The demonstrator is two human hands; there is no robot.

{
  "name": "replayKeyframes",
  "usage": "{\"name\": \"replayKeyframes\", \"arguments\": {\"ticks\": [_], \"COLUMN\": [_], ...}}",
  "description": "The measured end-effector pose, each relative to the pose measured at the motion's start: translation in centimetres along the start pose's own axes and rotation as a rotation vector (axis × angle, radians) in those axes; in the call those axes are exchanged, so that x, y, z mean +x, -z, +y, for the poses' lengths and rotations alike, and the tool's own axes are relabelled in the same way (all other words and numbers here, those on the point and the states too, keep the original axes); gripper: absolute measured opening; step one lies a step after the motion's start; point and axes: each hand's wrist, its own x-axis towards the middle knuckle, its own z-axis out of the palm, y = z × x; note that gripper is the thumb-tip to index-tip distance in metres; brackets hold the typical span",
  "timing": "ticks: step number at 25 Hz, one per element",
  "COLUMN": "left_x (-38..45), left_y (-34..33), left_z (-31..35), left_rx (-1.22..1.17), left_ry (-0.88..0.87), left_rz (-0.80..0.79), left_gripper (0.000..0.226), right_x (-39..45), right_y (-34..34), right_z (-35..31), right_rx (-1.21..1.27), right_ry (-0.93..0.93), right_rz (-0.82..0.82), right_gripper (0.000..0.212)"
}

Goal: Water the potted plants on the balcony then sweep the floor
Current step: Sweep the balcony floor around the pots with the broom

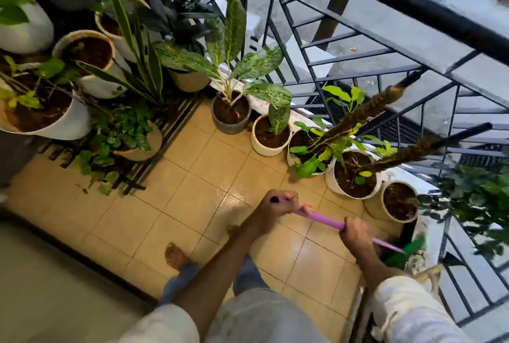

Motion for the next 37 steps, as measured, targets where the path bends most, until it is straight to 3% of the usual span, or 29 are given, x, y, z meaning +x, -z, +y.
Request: {"name": "replayKeyframes", "arguments": {"ticks": [5,9,15,18,21,26,30,37], "left_x": [-1.4,-6.9,-20.1,-28.4,-34.5,-44.3,-48.4,-53.9], "left_y": [4.4,10.3,19.4,22.2,24.8,30.2,33.8,39.3], "left_z": [5.3,10.8,19.2,20.6,20.6,21.5,22.7,23.3], "left_rx": [0.12,0.217,0.114,0.104,0.084,-0.072,0.018,0.27], "left_ry": [-0.065,-0.188,-0.443,-0.47,-0.422,-0.408,-0.409,-0.389], "left_rz": [0.144,0.349,0.64,0.838,1.029,1.276,1.29,1.232], "left_gripper": [0.03,0.035,0.046,0.051,0.049,0.047,0.048,0.049], "right_x": [1.2,-0.8,-5.1,-8.7,-12.4,-21.0,-24.7,-28.6], "right_y": [0.1,2.9,8.3,8.3,6.4,3.8,2.4,2.1], "right_z": [-7.3,-19.9,-40.3,-48.6,-55.0,-65.7,-72.9,-84.2], "right_rx": [0.161,0.288,0.081,-0.086,-0.189,-0.199,-0.11,0.017], "right_ry": [0.055,0.351,0.854,1.14,1.293,1.427,1.401,1.372], "right_rz": [0.007,0.008,-0.027,-0.094,-0.136,-0.185,-0.192,-0.041], "right_gripper": [0.012,0.014,0.022,0.028,0.031,0.036,0.031,0.033]}}
